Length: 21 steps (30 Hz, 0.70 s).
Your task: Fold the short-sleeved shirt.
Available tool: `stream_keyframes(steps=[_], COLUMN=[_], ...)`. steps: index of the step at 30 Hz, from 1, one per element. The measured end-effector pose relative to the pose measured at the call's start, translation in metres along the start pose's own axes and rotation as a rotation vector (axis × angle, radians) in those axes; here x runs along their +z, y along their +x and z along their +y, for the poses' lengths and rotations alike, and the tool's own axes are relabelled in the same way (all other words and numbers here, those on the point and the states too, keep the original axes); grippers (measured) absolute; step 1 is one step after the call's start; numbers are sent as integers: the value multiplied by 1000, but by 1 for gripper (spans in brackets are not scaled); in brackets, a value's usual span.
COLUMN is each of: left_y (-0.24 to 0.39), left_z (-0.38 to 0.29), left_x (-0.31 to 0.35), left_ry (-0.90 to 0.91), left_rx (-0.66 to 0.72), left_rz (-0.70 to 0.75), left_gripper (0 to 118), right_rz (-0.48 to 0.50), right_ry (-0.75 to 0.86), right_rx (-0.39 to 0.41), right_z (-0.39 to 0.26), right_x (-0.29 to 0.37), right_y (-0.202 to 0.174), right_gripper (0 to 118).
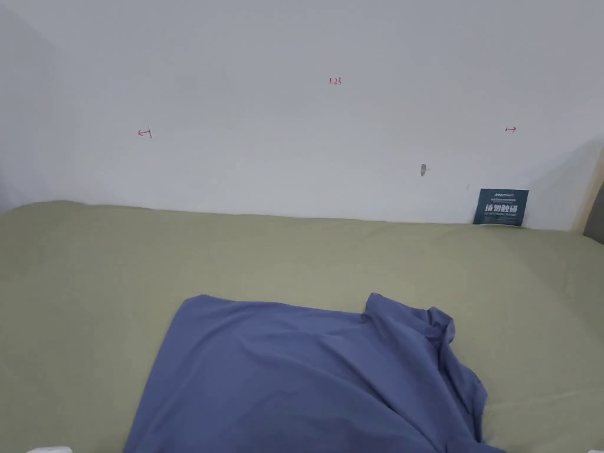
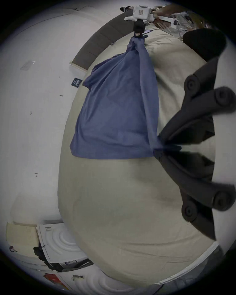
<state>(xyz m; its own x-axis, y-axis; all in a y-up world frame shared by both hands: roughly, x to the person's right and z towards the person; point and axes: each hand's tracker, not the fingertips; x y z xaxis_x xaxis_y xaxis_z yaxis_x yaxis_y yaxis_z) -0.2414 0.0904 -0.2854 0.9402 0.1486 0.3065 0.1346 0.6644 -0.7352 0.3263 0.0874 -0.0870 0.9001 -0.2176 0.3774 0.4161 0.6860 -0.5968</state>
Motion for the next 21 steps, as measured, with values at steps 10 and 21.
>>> stream_keyframes(steps=[10, 21], left_y=[11, 60], left_z=[8, -20], left_x=[53, 46], left_ry=[20, -97], left_rx=[218, -75], left_rz=[34, 36], left_gripper=[90, 0], right_rz=[-101, -68], right_ry=[64, -129], right_rx=[-28, 128], right_z=[0, -28], right_x=[45, 34], right_y=[-5, -38], right_gripper=[97, 0])
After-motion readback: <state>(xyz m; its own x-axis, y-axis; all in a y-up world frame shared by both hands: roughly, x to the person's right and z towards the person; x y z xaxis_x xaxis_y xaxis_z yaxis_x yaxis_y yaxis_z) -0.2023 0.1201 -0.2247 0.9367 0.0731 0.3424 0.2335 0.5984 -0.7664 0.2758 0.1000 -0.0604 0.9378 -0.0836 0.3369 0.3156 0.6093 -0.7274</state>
